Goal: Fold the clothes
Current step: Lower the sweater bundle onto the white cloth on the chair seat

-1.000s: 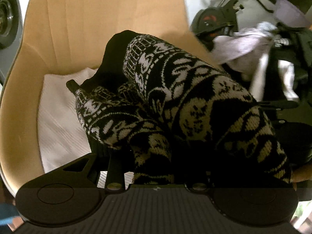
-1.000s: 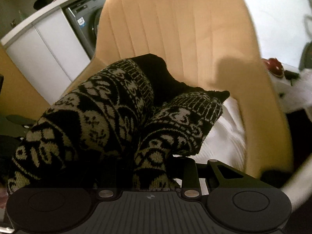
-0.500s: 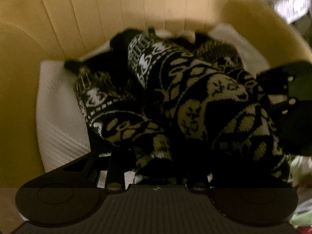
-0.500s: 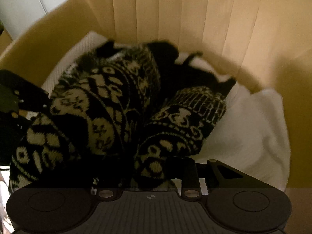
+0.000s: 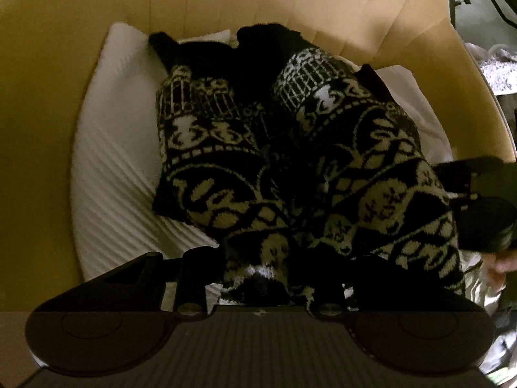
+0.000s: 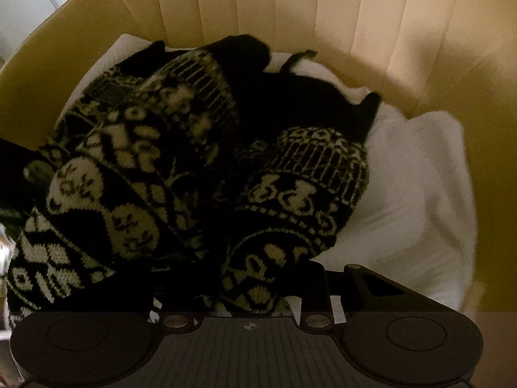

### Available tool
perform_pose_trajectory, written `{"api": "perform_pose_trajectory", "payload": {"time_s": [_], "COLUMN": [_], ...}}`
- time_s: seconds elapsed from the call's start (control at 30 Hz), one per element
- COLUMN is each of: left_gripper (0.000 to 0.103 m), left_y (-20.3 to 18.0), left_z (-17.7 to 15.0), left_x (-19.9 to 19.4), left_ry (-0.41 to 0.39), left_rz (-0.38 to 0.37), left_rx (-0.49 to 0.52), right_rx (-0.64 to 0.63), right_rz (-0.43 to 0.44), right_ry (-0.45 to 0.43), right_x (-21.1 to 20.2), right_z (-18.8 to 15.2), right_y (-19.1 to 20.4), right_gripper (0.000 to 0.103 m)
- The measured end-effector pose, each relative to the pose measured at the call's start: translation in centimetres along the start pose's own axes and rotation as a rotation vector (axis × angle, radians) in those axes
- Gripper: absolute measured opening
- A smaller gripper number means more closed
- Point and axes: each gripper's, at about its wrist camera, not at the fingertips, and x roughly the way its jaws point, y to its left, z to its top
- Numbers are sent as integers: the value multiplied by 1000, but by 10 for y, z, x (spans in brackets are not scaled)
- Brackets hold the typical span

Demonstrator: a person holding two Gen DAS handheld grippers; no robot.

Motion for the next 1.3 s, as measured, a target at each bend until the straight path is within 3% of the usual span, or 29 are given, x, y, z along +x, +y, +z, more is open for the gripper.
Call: {"api": "perform_pose_trajectory", "payload": {"time_s": [0.23,0.5,0.6,0.67,0.73,0.9,1.0,1.13,1.3], "left_gripper": [30,31,38,41,43,48,48,48,49], "left_y": [16,16,17,15,13,2,-10,-27,-35], "left_z": [-14,-28,-33,-34,-34,-31,-25,-10,2], "left_x": [-27,-23,-21,-26,-32,-80,-108,-111,-88], "left_ry": [-44,-59,-64,-57,-47,-148,-244,-298,-258], "left_rz": [68,158,191,198,202,162,58,-34,-51], "left_rx": [-10,-35,-44,-43,-39,-32,-9,64,110], "right_rx": [-10,100,105,99,120,226,195,68,68], "right_rz": [-163,-231,-273,-308,-314,-229,-139,-104,-123], "right_ry": [28,64,56,41,-13,-138,-198,-175,-91], "right_x": [-25,-12,-11,-19,-39,-95,-109,-81,-37], "right_z": [-14,-19,-20,-20,-20,-21,-18,-3,3], "right_y": [-34,-45,-41,-37,-36,-35,-22,1,-6], "right_gripper": [26,28,37,54,63,64,64,69,69]}}
